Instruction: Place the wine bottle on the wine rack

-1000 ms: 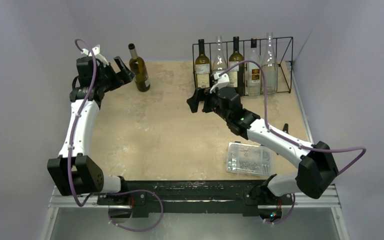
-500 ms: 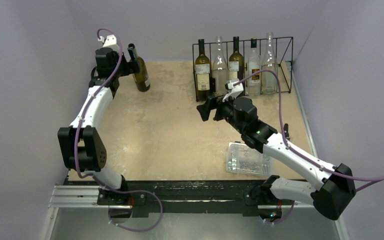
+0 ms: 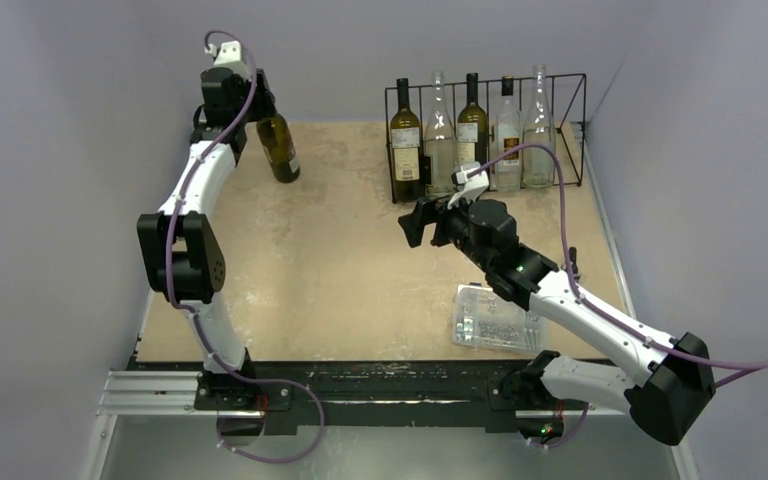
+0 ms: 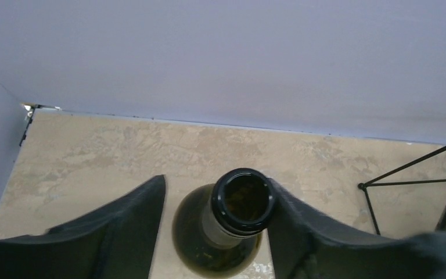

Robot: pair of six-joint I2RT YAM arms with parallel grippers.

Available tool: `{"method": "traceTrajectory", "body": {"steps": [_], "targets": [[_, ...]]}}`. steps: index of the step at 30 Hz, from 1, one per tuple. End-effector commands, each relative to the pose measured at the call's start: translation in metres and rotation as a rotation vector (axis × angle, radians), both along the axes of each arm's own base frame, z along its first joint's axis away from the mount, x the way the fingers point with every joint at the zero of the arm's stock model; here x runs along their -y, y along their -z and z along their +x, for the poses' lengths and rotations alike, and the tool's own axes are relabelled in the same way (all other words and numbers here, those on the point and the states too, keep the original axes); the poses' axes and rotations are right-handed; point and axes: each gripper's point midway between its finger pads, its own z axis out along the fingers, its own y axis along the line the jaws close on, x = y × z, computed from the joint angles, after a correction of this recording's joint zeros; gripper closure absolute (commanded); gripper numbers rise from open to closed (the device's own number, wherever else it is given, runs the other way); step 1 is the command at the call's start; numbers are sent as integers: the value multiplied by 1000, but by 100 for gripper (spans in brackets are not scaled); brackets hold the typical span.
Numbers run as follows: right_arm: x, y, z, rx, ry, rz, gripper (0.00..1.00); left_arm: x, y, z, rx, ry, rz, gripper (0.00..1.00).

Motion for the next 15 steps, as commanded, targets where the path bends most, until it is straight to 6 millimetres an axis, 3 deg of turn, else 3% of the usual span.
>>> {"method": "traceTrajectory", "body": {"steps": [1,3,9,15], "targets": [[4,-2,-2,13,7,-3,1,18,-34,6,53,60,12,48],[3,-2,-2,6,1,0,1,25,-30,1,24,70,-1,61],[-1,1,-1,-10,2,19,1,32,-24,-28,-59,68,-60,88],[-11,8,0,-30,-36,22,1,45,-39,-79,-116,73,-83,98]]}}
